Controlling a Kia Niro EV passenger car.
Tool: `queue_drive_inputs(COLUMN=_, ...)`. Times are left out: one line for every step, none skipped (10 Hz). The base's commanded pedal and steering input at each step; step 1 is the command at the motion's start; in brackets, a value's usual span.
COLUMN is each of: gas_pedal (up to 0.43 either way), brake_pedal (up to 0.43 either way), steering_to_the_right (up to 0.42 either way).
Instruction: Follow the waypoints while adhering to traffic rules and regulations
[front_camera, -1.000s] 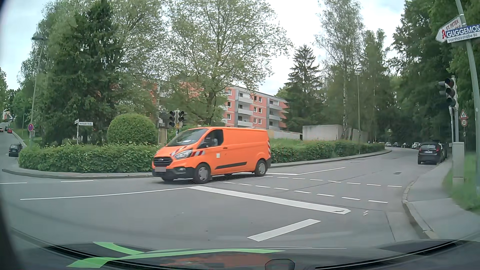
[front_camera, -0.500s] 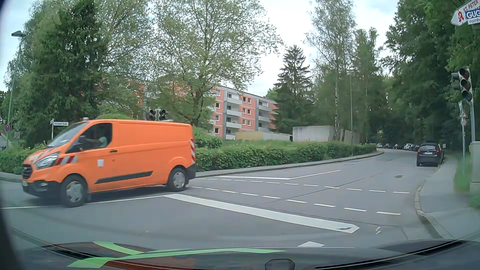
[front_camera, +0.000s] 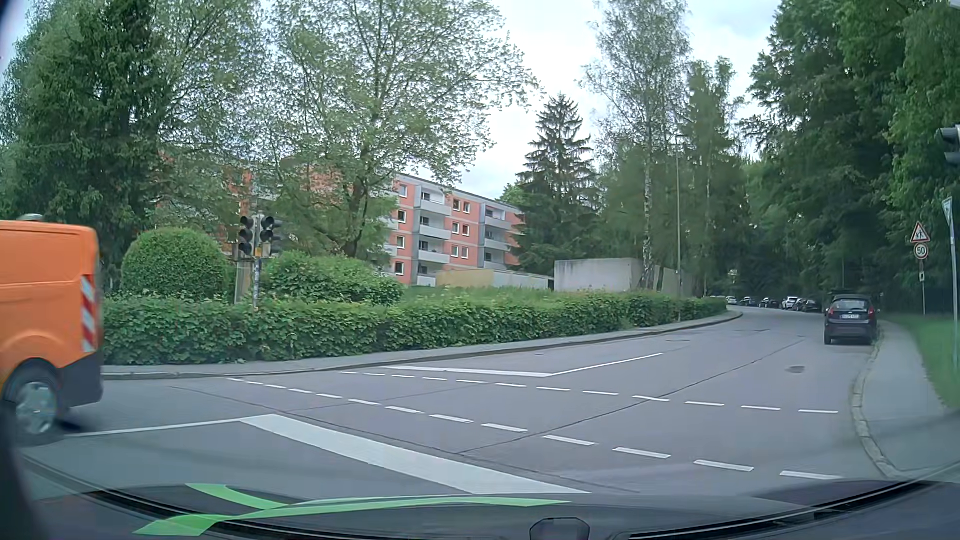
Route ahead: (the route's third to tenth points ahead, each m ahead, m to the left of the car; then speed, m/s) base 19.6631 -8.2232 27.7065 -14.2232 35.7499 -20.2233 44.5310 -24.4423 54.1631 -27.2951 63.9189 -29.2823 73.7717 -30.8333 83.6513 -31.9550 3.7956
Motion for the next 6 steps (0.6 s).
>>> queue_drive_inputs(gas_pedal=0.22, brake_pedal=0.0, steering_to_the_right=0.145)
queue_drive_inputs(gas_pedal=0.189, brake_pedal=0.0, steering_to_the_right=0.142)
queue_drive_inputs(gas_pedal=0.157, brake_pedal=0.0, steering_to_the_right=0.141)
queue_drive_inputs(gas_pedal=0.157, brake_pedal=0.0, steering_to_the_right=0.142)
queue_drive_inputs(gas_pedal=0.157, brake_pedal=0.0, steering_to_the_right=0.146)
queue_drive_inputs(gas_pedal=0.157, brake_pedal=0.0, steering_to_the_right=0.151)
